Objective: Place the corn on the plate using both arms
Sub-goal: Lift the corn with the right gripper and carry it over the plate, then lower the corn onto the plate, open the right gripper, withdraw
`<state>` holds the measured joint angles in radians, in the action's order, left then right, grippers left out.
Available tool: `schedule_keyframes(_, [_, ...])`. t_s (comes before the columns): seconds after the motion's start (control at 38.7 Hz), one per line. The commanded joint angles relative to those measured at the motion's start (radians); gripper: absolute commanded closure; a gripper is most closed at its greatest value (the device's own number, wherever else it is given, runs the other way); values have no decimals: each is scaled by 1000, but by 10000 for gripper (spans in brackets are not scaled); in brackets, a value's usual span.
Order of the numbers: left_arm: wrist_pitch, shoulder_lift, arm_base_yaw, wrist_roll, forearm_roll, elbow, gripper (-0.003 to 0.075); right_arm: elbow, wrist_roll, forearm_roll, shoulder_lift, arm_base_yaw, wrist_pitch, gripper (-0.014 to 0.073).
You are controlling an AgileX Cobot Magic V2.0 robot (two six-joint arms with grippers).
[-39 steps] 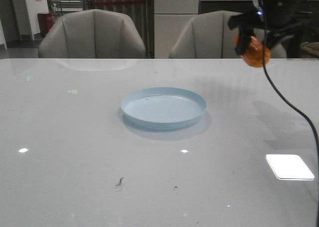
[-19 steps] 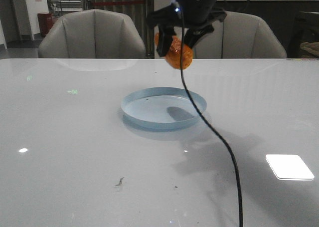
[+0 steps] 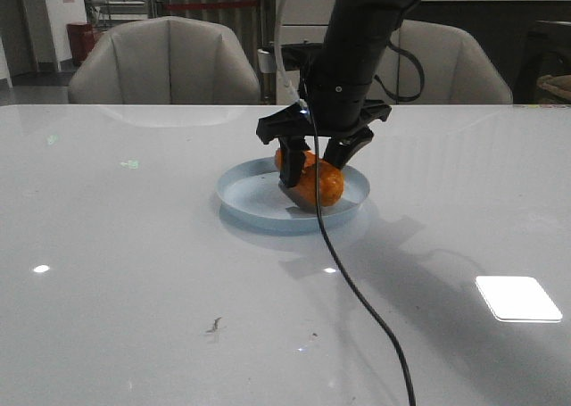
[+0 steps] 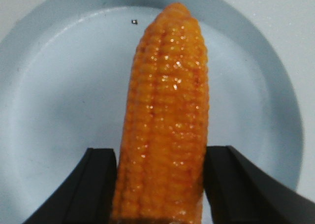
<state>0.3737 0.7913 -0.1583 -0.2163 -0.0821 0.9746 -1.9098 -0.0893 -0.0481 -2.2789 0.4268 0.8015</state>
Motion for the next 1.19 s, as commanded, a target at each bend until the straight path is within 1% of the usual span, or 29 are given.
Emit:
schedule_keyframes(0.0, [-80,-7,2,2,-9,31,311,-37,-11,-5,62,-1,-41,99])
schedule_keyframes(0.08, [-80,-7,2,2,-9,31,311,-37,-11,-5,57,-1,-35,78])
schedule_keyframes(0.34, [-80,-5,2,2,-9,31,311,-58,-10,-18,57,-2,-6,75])
schedule_keyframes(0.41, [-80,-5,2,2,-9,31,311,-94,-12,-15,73,-4,13,75])
schedule_keyframes(0.62, [-80,-3,2,2,-9,31,311,-257,-11,67,116,-6,91,75])
schedule_keyframes(0.7, [-80,-3,2,2,-7,31,311,-307,-7,78,133,-14,131,75])
schedule_keyframes(0.83, [-80,-1,2,2,-7,31,311,-373,60,75,173,-55,244,75])
schedule_keyframes(0.93, [-80,-1,2,2,-5,31,311,-381,126,65,217,-122,305,75])
schedule_keyframes(1.06, [-80,-1,2,2,10,31,311,-381,124,5,277,-207,335,75])
schedule_keyframes(1.16, [-80,-1,2,2,29,31,311,-381,89,-44,331,-265,336,75])
